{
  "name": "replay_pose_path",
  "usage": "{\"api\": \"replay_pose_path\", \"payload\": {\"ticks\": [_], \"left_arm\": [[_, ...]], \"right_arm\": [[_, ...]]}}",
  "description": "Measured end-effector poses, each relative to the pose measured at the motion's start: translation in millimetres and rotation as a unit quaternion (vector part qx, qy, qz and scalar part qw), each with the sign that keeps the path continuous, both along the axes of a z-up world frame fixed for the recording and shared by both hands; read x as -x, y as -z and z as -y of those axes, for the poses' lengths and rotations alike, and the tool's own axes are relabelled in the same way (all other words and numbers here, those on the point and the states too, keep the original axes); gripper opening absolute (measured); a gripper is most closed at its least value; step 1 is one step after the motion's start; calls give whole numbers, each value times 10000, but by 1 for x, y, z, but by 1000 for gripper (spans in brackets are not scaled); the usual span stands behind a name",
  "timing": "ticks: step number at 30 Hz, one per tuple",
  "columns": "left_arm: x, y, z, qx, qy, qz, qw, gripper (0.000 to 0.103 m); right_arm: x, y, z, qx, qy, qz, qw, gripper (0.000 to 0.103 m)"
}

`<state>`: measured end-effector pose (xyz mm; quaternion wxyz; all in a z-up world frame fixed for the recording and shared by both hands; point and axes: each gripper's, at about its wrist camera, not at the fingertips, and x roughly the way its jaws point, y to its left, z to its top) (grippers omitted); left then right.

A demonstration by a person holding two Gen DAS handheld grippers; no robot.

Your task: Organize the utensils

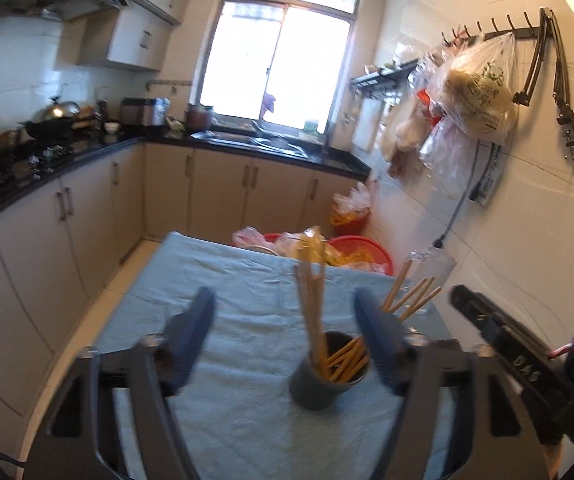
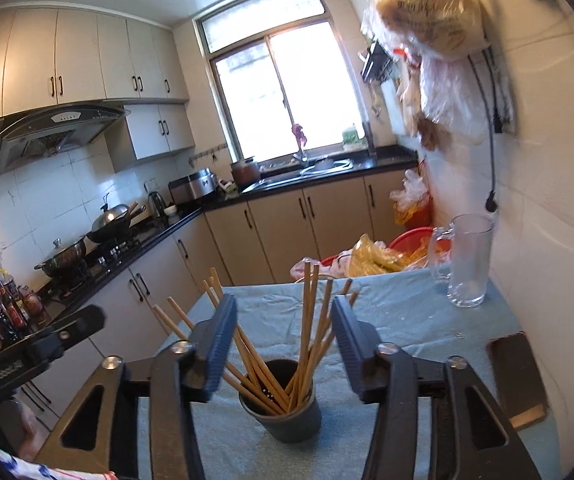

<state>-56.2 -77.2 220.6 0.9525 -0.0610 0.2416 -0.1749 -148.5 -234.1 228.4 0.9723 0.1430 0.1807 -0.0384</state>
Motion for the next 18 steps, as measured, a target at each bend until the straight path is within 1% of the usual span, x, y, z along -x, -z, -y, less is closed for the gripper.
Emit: {"api": "replay_pose_path", "payload": {"ticks": [1,2,3,5,6,8,10,11,13,14,16,18], "left_arm": [[10,1,-6,-47,-137,71,9999,84],[16,2,-9,-98,-218,119,9996,87],[22,3,-12,-172,-285,162,9993,88],[38,8,-16,-462,-408,252,9978,90],[46,10,-17,-644,-485,317,9962,91],[60,16,-16,-961,-655,448,9922,98],[74,22,-15,-1263,-791,611,9869,101],[80,25,-15,-1350,-845,676,9849,102],[91,31,-17,-1444,-952,743,9821,103],[95,35,-20,-1425,-986,715,9823,103],[100,43,-25,-1312,-991,565,9848,103],[102,51,-29,-1258,-955,367,9868,103]], "right_arm": [[7,0,-2,9,42,17,10000,62],[14,2,-4,9,72,21,10000,63],[23,6,-8,9,96,-15,10000,63],[33,13,-12,27,133,-122,9998,63],[39,19,-15,43,166,-219,9996,63],[49,29,-19,28,209,-359,9991,63],[61,41,-22,-56,256,-492,9984,64],[66,45,-23,-92,286,-549,9980,64],[75,54,-25,-108,350,-656,9972,64],[78,57,-25,-101,383,-693,9968,65],[87,65,-27,-61,514,-778,9956,68],[95,72,-28,42,696,-869,9938,69]]}}
